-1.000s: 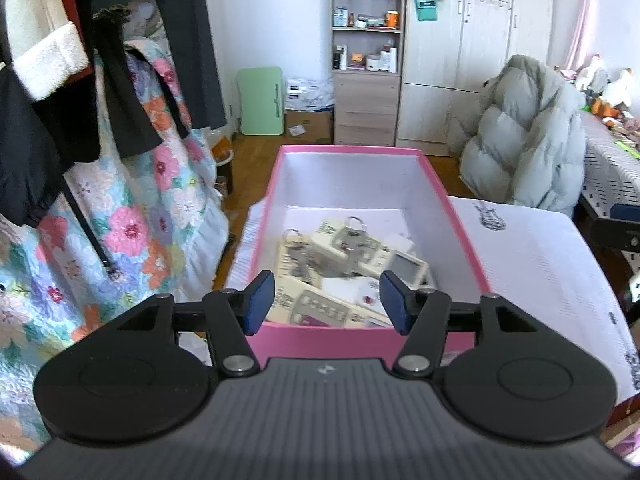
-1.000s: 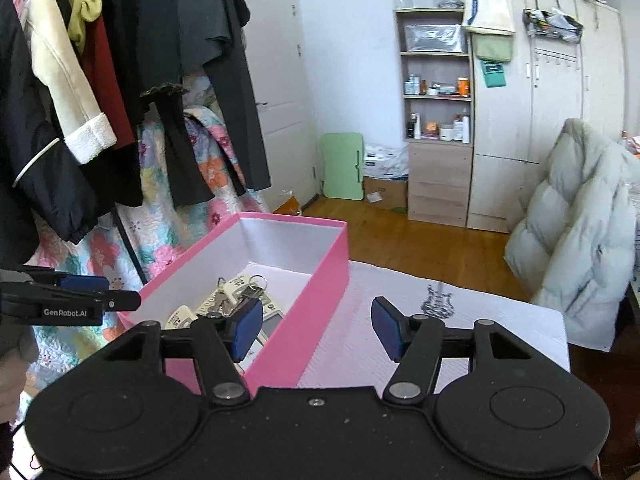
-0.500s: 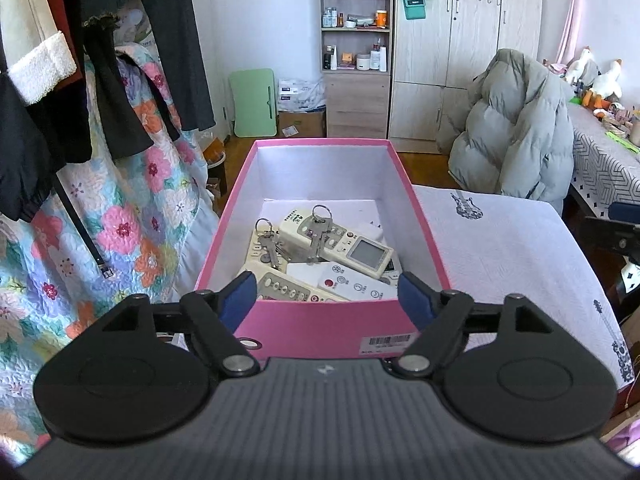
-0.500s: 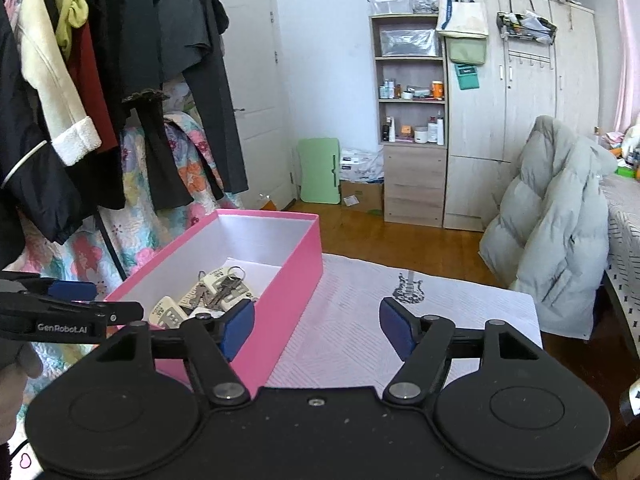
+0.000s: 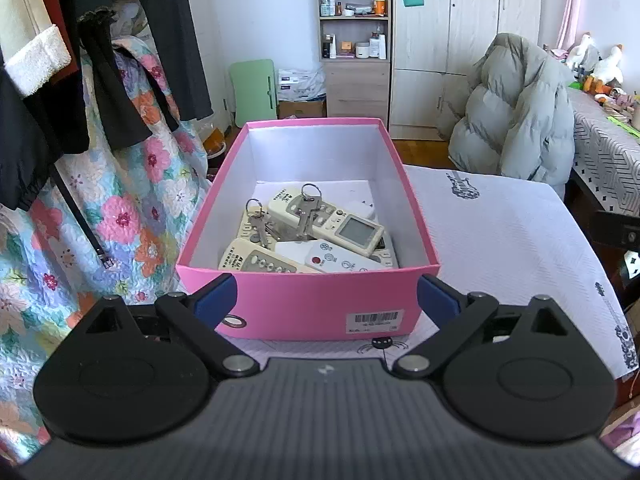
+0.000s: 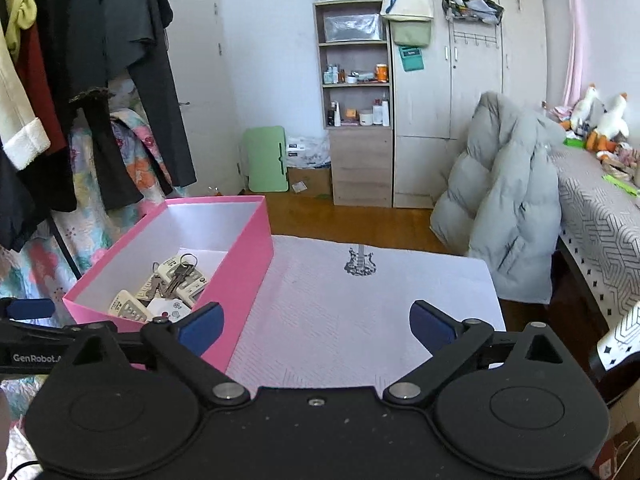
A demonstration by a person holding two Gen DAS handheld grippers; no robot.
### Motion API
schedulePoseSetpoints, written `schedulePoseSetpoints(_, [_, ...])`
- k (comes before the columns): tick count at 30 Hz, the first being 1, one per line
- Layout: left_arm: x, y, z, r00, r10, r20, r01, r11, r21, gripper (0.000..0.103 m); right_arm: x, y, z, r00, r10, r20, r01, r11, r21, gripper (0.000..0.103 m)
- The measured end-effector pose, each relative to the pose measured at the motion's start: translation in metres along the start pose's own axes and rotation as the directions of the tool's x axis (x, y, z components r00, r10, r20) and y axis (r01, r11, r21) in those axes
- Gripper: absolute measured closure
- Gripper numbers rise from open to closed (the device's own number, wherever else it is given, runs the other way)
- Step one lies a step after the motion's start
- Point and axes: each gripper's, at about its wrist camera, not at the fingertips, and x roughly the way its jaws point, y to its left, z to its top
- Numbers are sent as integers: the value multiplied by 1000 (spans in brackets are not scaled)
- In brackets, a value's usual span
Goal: Organize rigid objects
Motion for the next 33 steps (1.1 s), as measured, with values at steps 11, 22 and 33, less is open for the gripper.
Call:
schedulePoseSetpoints(11, [-3,-11,-6,1000,13,8,-13,1000,27,2,-11,1,-6,1000,-16,2,16,1000,-3,2])
schedulePoseSetpoints(22, [-10,-16,-12,999,23,28,-24,999,25,0,-13,3,-12,1000,-29,2,29,999,-24,2])
schedulePoseSetpoints(33, [-10,-19,-18,998,64,15,-64,997,36,0,-15,-2,-13,999,-35,-9,35,999,-16,2])
